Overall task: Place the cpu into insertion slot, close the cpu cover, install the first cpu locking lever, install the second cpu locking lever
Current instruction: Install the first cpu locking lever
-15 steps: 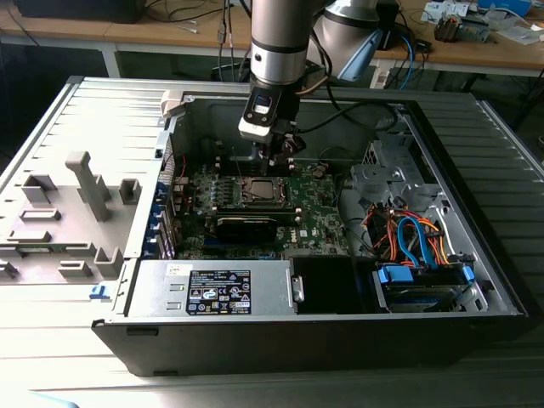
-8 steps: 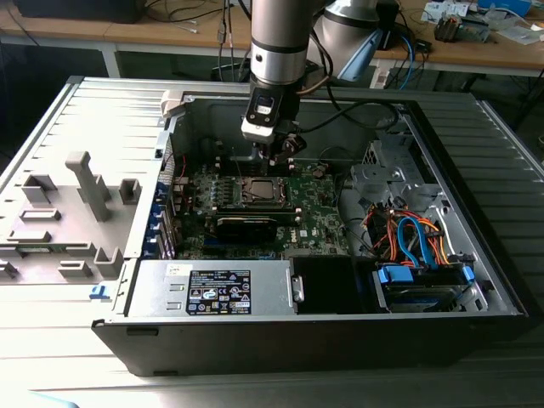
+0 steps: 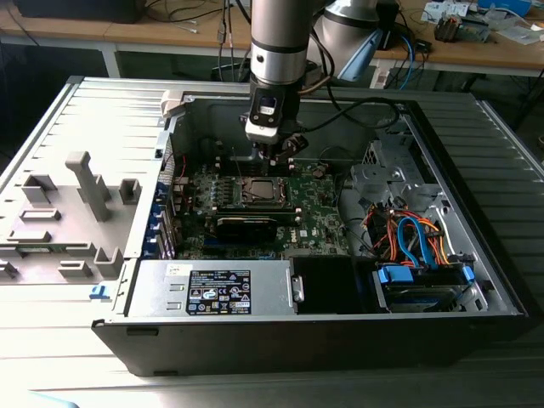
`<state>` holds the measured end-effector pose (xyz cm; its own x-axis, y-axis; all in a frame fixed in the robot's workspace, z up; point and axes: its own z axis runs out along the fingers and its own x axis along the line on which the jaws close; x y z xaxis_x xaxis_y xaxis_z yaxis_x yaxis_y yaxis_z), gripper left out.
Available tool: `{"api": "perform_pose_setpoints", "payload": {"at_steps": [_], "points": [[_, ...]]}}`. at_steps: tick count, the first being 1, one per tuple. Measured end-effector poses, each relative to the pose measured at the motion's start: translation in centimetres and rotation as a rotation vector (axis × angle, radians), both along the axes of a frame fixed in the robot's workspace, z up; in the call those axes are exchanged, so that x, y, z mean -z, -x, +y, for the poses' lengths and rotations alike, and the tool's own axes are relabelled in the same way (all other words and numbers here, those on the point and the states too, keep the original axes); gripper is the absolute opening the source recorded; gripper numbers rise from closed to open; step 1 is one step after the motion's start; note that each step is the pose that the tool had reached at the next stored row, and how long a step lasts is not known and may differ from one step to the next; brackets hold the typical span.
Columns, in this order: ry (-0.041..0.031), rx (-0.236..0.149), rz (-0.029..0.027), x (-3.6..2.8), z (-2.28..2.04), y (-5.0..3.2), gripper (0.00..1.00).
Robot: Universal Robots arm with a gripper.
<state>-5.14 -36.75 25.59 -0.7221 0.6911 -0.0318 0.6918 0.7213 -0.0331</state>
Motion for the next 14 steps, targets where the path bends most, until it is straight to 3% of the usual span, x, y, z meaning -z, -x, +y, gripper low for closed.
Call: {"api": "perform_pose_setpoints", "payload": {"at_steps": [14], "points": [[-0.0001, -0.121, 0.0000, 0.00, 0.00, 0.00, 0.11]]}}
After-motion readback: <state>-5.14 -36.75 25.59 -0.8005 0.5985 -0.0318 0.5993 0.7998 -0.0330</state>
